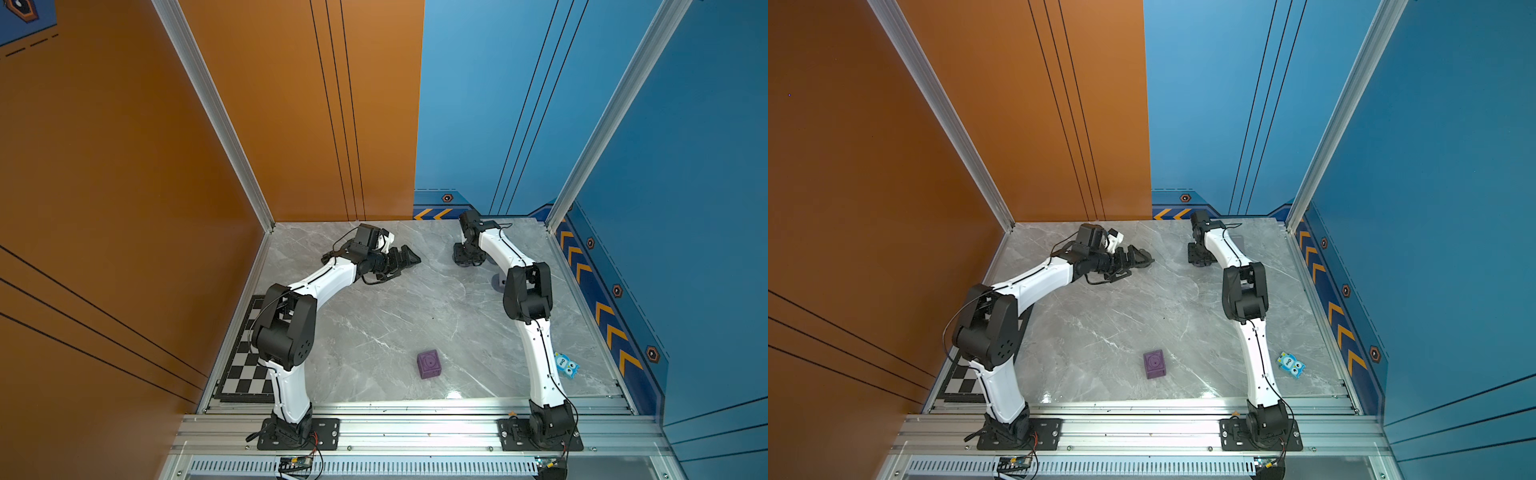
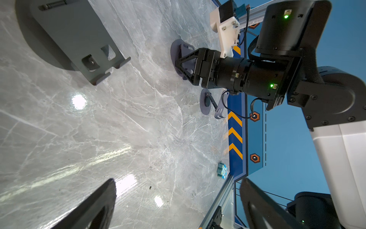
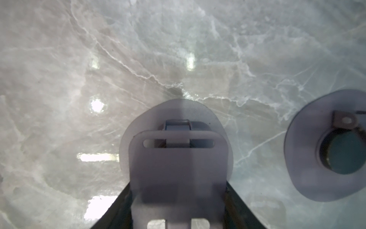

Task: Open the phone stand
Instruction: Pick up the phone stand at the center of the board, then open the phone stand.

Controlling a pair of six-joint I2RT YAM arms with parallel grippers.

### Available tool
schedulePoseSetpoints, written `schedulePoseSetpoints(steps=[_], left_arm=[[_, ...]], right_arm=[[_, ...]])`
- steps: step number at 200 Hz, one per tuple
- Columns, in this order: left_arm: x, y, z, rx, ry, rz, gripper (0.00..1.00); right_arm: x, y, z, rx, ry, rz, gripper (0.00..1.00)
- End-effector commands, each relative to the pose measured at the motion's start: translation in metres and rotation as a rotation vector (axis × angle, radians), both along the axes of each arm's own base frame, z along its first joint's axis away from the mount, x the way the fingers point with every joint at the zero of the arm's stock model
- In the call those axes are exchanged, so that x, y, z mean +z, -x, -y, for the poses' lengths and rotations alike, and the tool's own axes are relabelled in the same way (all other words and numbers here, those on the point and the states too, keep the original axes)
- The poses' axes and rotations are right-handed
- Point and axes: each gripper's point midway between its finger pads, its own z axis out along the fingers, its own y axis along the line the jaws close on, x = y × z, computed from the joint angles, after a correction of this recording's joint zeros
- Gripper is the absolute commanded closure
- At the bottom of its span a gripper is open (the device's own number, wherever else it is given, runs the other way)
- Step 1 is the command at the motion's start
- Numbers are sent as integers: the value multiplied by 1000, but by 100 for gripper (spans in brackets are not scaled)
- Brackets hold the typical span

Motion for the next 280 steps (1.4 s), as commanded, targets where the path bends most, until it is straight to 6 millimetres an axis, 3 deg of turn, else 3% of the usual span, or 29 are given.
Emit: schedulePoseSetpoints(steps=[1,43,73,89,91,105,120,124,138,184,234,280], left_arm=[[21,-7,-4,17,-13,67,1],[27,-7,-14,59,-29,102,0],[27,-9,-25,138,58,128,0],[29,-6,-22,114,79,143,5],[30,-5,-21,109,80,146,6],[30,-3,-19,90,82,156,13],[31,-3,-21,89,105,163,27],[31,-4,-21,88,115,164,29],[30,-5,-21,83,143,167,36],[29,-1,-12,29,171,167,37],[17,4,-7,-8,182,125,51],[8,4,-6,-17,182,103,52]], right_arm=[[47,18,-19,21,-50,22,77],[84,43,-50,51,-147,57,85],[107,64,-74,76,-252,84,87],[112,75,-88,98,-300,88,87],[123,77,-90,104,-312,111,87],[135,88,-100,125,-335,130,87],[148,97,-111,150,-357,156,87],[141,103,-112,151,-357,141,87],[148,113,-122,173,-379,153,86],[161,134,-146,225,-404,189,86],[171,139,-162,263,-413,212,86],[175,140,-169,290,-408,225,86]])
